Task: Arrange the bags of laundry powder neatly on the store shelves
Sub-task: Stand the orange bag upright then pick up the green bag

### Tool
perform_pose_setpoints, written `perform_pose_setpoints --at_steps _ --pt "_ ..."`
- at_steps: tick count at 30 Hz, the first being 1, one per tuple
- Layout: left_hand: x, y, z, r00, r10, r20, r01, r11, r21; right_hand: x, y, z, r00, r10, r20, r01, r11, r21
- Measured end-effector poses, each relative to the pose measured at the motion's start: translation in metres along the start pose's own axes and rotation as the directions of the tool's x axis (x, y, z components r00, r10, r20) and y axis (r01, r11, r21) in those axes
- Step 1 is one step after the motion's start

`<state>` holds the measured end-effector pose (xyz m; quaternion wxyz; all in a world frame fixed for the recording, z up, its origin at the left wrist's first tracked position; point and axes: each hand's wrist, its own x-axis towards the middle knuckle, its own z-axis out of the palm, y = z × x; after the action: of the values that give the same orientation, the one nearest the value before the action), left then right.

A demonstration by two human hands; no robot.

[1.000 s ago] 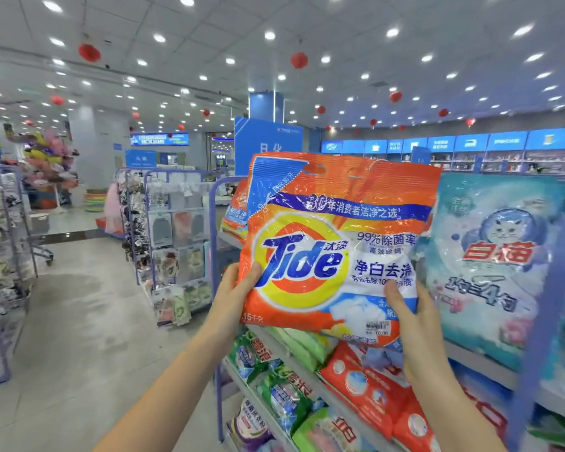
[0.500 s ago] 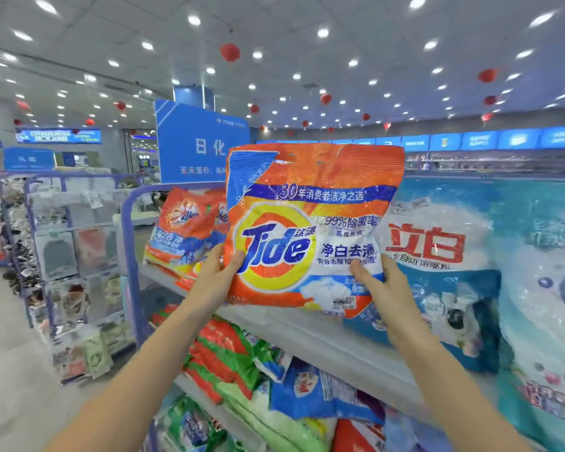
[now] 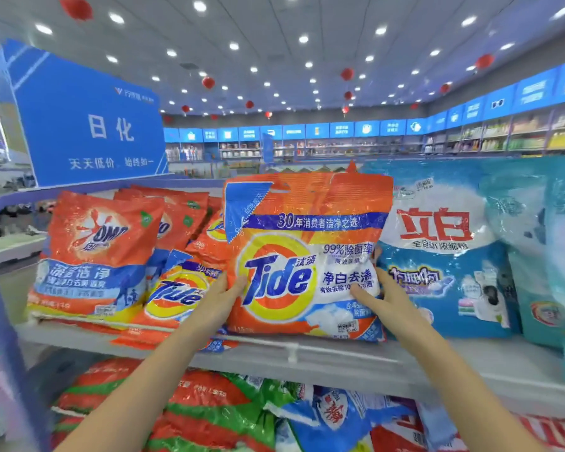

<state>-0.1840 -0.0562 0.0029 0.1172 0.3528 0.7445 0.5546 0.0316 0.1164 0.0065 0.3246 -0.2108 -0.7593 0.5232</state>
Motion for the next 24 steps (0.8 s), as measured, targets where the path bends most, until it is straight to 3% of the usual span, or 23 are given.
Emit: perform_pose_setpoints --at_steps 3,11,15,18,20,22,24 --pt "0.002 -0.015 0.0 0.994 0.056 0.092 -0.069 0.987 0.143 -0.012 0.002 -0.001 0.996 0.075 0.058 -0.068 0.992 -0.11" --pt "-0.003 -0.002 -0.001 0.981 0.163 0.103 -0.186 0.943 0.274 -0.02 -0.002 0.005 0.996 0.079 -0.042 -0.089 0.937 -0.338" --pt "-0.004 -0.003 0.0 0.981 0.182 0.074 -0.194 0.954 0.227 -0.029 -0.002 0.018 0.961 -0.08 -0.265 -0.033 0.918 -0.395" --pt "-0.009 -0.008 0.0 0.976 0.21 -0.057 -0.204 0.974 0.102 -0.037 0.005 0.024 0.897 -0.237 -0.374 0.006 0.851 -0.525" --pt "-0.014 -0.01 -0.003 0.953 0.28 -0.119 -0.271 0.959 0.08 -0.046 0.002 0.03 0.843 -0.371 -0.389 0.087 0.808 -0.583" --pt "-0.021 -0.017 -0.008 0.91 0.379 -0.169 -0.351 0.92 0.173 -0.062 -0.005 0.042 0.754 -0.547 -0.363 0.234 0.741 -0.629" --pt "-0.033 -0.029 -0.015 0.845 0.481 -0.234 -0.417 0.866 0.276 -0.084 -0.002 0.061 0.644 -0.723 -0.25 0.406 0.6 -0.689"
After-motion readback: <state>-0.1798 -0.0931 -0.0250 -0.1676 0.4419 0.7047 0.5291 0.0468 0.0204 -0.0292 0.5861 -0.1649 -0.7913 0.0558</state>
